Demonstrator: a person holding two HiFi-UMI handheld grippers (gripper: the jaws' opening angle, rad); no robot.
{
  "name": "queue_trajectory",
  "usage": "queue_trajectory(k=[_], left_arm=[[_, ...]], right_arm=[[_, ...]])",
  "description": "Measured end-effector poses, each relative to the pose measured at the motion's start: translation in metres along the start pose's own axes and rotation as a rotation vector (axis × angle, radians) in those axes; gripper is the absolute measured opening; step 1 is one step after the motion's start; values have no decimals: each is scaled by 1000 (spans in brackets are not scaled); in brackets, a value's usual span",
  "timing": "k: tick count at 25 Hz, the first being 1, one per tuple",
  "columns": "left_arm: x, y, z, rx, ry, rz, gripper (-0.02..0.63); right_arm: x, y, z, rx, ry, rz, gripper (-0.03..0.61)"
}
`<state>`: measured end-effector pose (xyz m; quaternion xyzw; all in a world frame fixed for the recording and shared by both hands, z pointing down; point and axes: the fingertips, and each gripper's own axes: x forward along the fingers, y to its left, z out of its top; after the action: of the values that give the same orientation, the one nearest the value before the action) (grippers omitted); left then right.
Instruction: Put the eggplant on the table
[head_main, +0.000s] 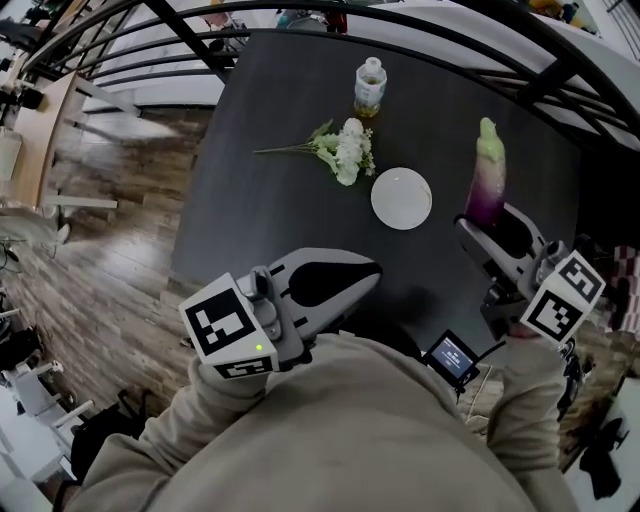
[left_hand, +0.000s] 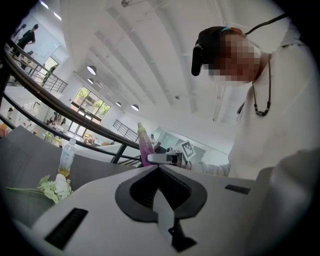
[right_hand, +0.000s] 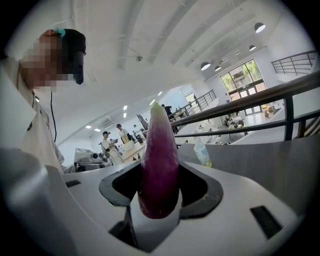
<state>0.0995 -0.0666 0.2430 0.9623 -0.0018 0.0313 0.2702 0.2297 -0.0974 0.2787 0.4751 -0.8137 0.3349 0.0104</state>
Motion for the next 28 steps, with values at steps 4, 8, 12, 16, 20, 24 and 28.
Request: queue_trajectory(k=[4,8,12,16,20,24,28], left_arm=[[-10,0,5,8,-58,41,5],[-23,7,1,-11,-71,93,5],[-36,8,-7,-30,-76,141,5],[-45,7,-12,-40,-87,179,5],[-54,7,-19,-53,-96,218,5],[-63,6,-26,-67,-102,252,5],[-72,3,-32,-75,-104,279,5]], right_arm=[[11,-22,-19,20,65,-20,230],[26,-37,-35,21,119,-25,230],[42,-50,-52,21,168,-22,230],[57,-62,-67,26,215,-24,230],[71,-74,-86,19,274,-36,230],[82,-87,-106,32,316,-47,230],[89,-99,-123,46,353,-68,230]])
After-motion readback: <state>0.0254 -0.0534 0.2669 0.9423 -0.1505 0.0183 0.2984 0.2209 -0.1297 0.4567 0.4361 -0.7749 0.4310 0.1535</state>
